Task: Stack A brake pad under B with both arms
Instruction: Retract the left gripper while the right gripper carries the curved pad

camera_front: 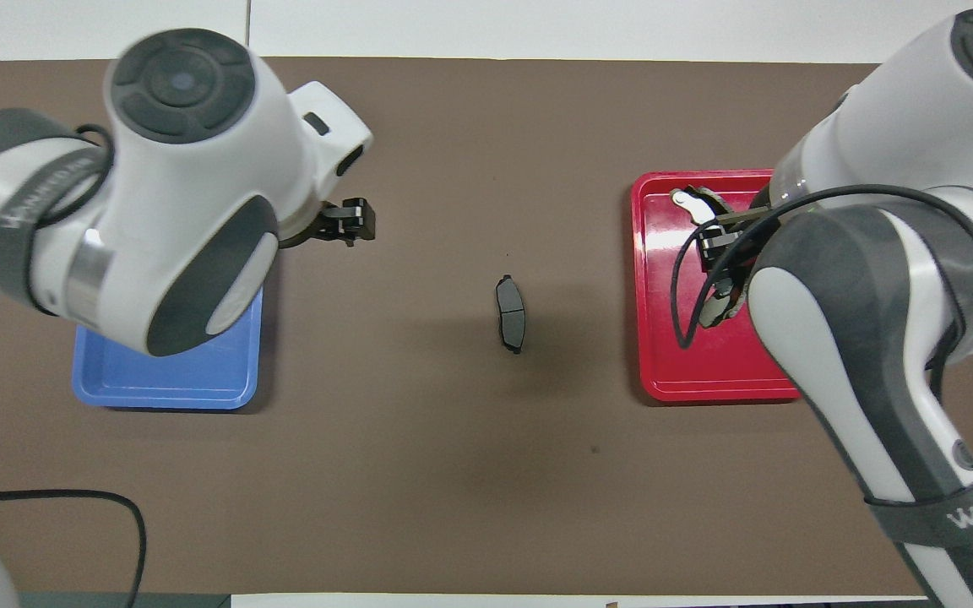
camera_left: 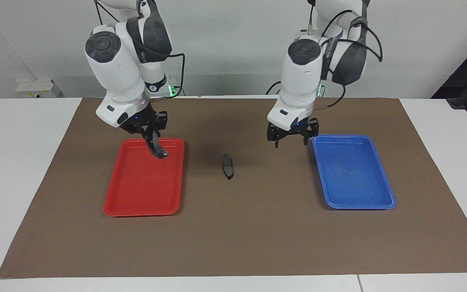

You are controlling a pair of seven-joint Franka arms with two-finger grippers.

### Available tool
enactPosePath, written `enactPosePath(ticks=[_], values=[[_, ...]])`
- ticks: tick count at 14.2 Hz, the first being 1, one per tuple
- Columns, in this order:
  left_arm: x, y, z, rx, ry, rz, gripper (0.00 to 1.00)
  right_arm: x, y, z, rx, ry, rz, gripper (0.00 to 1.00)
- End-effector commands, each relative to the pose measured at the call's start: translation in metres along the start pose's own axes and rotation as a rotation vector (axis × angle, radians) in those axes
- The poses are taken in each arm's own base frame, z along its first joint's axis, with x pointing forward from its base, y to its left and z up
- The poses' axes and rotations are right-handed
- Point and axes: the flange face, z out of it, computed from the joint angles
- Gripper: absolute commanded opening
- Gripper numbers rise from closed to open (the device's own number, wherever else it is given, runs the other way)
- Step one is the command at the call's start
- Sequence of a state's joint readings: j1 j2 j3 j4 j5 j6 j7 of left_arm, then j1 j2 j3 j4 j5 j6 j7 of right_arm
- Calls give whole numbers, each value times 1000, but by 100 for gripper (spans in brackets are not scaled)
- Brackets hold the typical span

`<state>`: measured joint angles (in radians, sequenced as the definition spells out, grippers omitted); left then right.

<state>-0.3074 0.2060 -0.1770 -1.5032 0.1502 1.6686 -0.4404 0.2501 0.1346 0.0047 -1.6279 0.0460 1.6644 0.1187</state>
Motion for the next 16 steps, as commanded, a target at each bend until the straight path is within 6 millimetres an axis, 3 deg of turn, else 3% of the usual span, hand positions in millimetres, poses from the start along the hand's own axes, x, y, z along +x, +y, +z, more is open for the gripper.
enactPosePath(ticks=[1, 4, 7, 8, 10, 12, 15, 16], values=[[-8, -72, -28, -8, -14, 4, 100, 10, -54, 15, 14, 28, 35, 0], [-14, -143, -49, -36, -4, -5, 100, 18, -101, 51, 19, 45, 57, 0], [-26, -206, -57, -59, -48, 23, 100, 20, -136, 86, 24, 24, 87, 0], [-26, -222, -61, -97, -37, 11, 100, 22, -137, 98, 20, 14, 98, 0], [-24, -223, -58, -112, -29, 5, 100, 25, -142, 127, 19, 17, 92, 0], [-25, -220, -50, -112, -7, 3, 100, 25, -164, 158, 11, 3, 62, 0], [-34, -214, -36, -113, 19, 5, 100, 27, -170, 181, 9, 1, 68, 0], [-37, -213, -33, -113, 19, 5, 100, 25, -182, 190, 9, 5, 60, 0]])
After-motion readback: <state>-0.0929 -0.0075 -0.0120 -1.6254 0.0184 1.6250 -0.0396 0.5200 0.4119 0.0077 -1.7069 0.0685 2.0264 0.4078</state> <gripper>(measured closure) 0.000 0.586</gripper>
